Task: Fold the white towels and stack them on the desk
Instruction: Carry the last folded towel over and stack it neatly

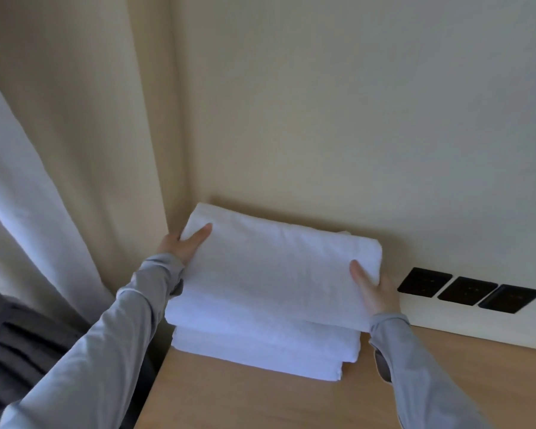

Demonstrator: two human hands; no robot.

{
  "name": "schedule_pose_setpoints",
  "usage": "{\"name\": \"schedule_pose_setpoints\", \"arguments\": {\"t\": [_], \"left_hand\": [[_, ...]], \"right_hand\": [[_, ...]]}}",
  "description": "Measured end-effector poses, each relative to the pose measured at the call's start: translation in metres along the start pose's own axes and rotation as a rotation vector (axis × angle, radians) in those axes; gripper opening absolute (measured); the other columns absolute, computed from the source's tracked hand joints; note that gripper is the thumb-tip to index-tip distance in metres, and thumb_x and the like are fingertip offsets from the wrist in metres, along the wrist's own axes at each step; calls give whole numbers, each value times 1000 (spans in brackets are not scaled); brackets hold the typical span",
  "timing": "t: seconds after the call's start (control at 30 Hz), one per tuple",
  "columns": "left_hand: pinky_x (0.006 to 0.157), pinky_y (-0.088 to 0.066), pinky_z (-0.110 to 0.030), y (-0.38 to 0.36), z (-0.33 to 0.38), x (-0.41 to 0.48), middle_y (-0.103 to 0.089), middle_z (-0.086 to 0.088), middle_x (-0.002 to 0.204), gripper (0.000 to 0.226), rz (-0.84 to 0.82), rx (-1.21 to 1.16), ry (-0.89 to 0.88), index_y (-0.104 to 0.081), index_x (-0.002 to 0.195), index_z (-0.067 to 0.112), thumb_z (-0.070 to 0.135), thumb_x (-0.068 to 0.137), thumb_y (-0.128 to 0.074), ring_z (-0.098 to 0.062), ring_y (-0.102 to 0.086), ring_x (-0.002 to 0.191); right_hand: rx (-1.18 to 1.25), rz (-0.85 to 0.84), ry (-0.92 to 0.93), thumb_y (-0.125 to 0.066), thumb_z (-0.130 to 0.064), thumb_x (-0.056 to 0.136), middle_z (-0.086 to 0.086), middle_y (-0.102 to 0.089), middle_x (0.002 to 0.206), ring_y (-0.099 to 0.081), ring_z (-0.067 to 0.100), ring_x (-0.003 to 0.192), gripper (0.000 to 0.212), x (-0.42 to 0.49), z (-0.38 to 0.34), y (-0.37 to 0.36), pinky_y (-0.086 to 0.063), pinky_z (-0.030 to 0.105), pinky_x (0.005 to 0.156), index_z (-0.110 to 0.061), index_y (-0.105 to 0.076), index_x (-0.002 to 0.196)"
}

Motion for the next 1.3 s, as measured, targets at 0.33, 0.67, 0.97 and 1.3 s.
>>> {"name": "schedule_pose_setpoints", "arguments": {"t": [0.33, 0.67, 0.97, 1.3], "left_hand": [[89, -41, -40, -15, -22, 8, -59, -19, 119, 73, 116, 366, 58, -56, 120, 10, 71, 80, -46, -39, -54, 106], [88, -41, -45, -29, -10, -11, -51, -23, 124, 59, 238, 425, -81, -48, 124, 0, 47, 88, -55, -41, -49, 113], [72, -33, -39, -20, 0, 3, -53, -21, 115, 34, 331, 411, -305, -52, 110, 3, 32, 93, -53, -44, -53, 95], [93, -35, -49, -39, 10, -22, -46, -21, 127, 52, 398, 623, -383, -40, 134, 6, 34, 92, -52, -39, -43, 117]], "right_hand": [[-346, 65, -128, -47, -58, 89, 2, -59, 79, -56, 19, 69, 53, 22, 20, -7, -37, 27, 55, -8, -62, 99], [-535, 254, 101, -49, -44, 93, 23, -58, 96, -56, 35, 88, 50, 18, 12, -13, -45, 38, 74, 5, -57, 93], [-520, 205, 31, -40, -47, 96, 22, -56, 106, -56, 36, 94, 54, 28, -1, -18, -44, 40, 77, 4, -47, 110], [-866, 359, 380, -44, -20, 97, 12, -36, 147, -35, 31, 133, 46, 6, -21, -39, -30, 45, 103, -10, -36, 141]]}}
Point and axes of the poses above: each hand's wrist, its own x-axis towards the middle knuckle, its own y-axis out of the back of the hand, z = x × y, the point moved 2 cm from there along x, towards the middle knuckle
